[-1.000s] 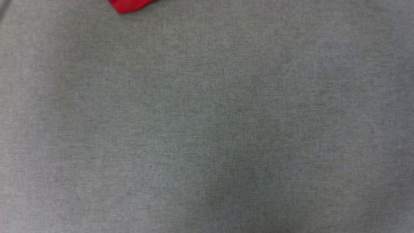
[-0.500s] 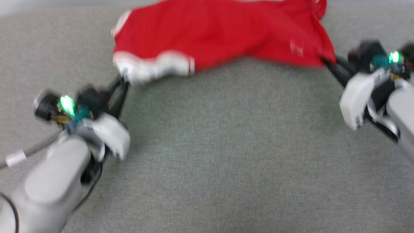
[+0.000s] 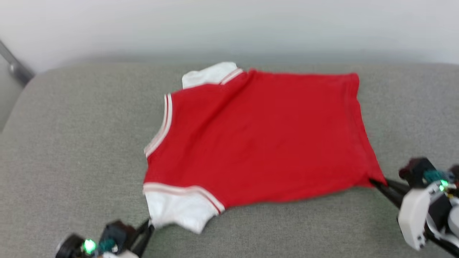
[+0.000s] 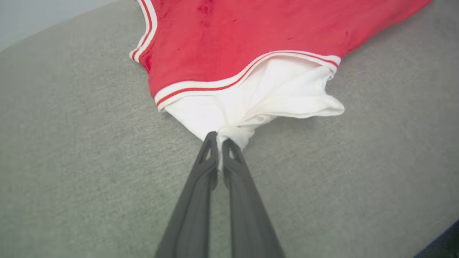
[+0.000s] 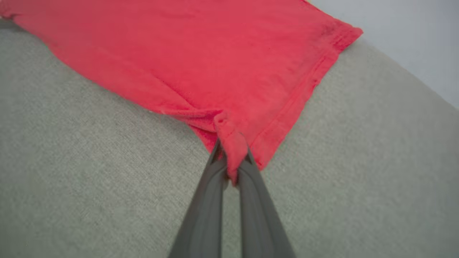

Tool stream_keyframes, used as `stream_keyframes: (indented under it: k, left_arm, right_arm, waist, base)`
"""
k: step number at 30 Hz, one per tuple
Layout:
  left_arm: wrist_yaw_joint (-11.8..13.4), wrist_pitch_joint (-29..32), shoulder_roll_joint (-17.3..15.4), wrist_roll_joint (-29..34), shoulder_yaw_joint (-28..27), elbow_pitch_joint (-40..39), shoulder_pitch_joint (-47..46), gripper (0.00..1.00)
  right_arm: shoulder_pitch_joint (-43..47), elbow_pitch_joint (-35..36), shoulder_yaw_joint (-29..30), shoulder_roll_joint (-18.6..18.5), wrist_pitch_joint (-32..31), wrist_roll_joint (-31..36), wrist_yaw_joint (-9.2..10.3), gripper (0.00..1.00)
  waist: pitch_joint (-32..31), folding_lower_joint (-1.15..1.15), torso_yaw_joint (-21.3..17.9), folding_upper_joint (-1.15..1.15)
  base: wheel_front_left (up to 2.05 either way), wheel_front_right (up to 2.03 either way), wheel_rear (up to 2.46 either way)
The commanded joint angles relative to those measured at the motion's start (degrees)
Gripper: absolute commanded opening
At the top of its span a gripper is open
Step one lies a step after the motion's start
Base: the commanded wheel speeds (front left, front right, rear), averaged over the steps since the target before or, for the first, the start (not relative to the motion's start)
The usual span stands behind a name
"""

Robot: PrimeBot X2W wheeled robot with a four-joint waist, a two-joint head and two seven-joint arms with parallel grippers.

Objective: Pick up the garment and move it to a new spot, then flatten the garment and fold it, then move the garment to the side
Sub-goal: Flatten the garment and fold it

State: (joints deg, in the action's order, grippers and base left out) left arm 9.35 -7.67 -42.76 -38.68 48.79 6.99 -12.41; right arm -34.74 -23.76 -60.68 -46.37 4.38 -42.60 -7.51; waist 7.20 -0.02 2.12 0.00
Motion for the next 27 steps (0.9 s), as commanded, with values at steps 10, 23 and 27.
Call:
stream_keyframes:
  k: [10, 23, 27]
  left_arm:
    - [3.96, 4.98, -3.42, -4.88, 3.77, -8.02, 13.76, 0.00]
    - [4.29, 8.46, -4.50, -5.09, 5.49, -12.48, 14.34, 0.00]
    - [3.43, 7.59, -4.97, -3.02, 4.35, -12.37, 10.40, 0.00]
  right_arm:
    - [22.27, 9.48, 10.59, -4.41, -5.02, 1.18, 0.04, 0.00]
    - [38.12, 17.10, 28.39, -0.16, -11.74, 7.02, 0.04, 0.00]
    - [38.02, 19.31, 32.37, 1.67, -13.15, 9.56, 0.04, 0.00]
  waist:
    - [-6.66, 0.02, 0.32, 0.00]
    - [-6.83, 0.02, 0.13, 0.00]
    - [-6.19, 0.02, -0.10, 0.00]
  base:
    - [0.00, 0.00, 0.00]
    - [0.00, 0.00, 0.00]
    - [0.00, 0.00, 0.00]
